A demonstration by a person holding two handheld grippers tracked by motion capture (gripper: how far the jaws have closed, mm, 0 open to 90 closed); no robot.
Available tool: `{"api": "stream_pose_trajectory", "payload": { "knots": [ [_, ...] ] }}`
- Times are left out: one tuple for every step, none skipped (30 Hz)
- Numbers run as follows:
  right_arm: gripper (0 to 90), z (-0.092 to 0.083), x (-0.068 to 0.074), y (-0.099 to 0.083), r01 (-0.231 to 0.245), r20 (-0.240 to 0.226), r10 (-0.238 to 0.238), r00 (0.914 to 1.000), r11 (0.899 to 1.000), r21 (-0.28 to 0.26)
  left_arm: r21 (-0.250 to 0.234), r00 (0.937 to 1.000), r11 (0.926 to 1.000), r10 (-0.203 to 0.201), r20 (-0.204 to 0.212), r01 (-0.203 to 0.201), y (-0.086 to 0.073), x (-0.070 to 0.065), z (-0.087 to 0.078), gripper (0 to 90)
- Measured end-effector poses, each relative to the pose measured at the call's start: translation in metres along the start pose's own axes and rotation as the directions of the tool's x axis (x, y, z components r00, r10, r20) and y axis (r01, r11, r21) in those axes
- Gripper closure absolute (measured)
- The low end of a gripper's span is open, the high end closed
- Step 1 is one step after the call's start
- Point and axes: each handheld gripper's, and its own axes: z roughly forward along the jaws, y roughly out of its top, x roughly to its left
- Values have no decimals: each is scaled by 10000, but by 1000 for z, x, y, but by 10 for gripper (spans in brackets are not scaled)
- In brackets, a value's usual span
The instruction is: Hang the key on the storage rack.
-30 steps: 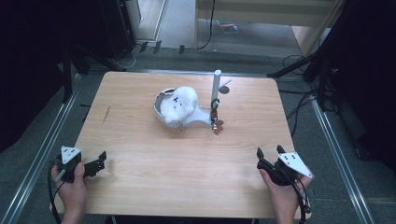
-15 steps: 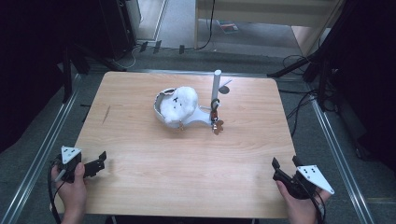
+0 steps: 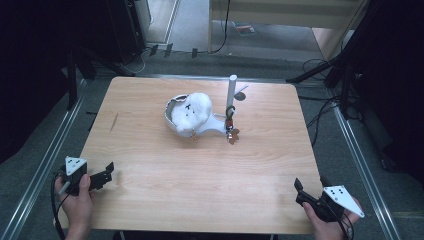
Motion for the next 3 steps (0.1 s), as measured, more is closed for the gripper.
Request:
{"api": "stream_pose_trajectory", "payload": {
  "knots": [
    [136,0,1,0,37,-86,-37,10000,10000,-42,-7,10000,10000,3,-12,-3,0,0,0,69],
    [136,0,2,0,-9,-167,8,9999,10000,-50,-3,10000,10000,8,-18,-8,0,0,0,69],
    [136,0,4,1,-1,-187,0,9998,10000,-49,-1,10000,10000,14,-21,-14,0,0,0,69]
  ]
}}
